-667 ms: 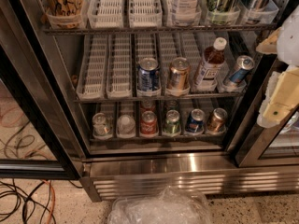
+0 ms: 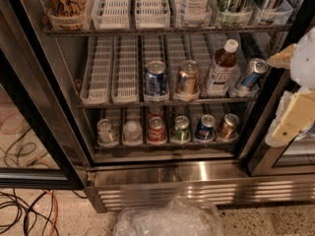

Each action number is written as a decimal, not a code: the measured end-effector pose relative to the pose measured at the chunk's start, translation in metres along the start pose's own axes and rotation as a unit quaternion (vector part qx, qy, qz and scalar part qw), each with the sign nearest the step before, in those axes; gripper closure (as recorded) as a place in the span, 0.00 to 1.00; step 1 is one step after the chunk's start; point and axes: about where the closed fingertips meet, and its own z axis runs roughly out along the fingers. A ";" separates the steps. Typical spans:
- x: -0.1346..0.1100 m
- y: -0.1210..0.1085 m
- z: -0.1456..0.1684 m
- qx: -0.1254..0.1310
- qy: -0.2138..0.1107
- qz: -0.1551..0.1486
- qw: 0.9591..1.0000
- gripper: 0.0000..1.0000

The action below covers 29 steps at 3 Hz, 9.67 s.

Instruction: Pick pepsi can from middle shelf of fridge

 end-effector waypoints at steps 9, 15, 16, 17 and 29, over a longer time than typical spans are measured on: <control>-0.026 0.067 0.146 0.048 -0.314 0.163 0.934 0.00; -0.092 0.045 0.176 0.184 -0.496 0.259 0.808 0.00; -0.117 0.037 0.167 0.218 -0.529 0.224 0.789 0.00; -0.110 0.035 0.174 0.209 -0.551 0.247 0.769 0.00; -0.138 -0.017 0.191 0.264 -0.535 0.217 0.772 0.33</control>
Offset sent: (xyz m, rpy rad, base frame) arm 0.0061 0.0109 -0.1224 0.3360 -0.1447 -0.1040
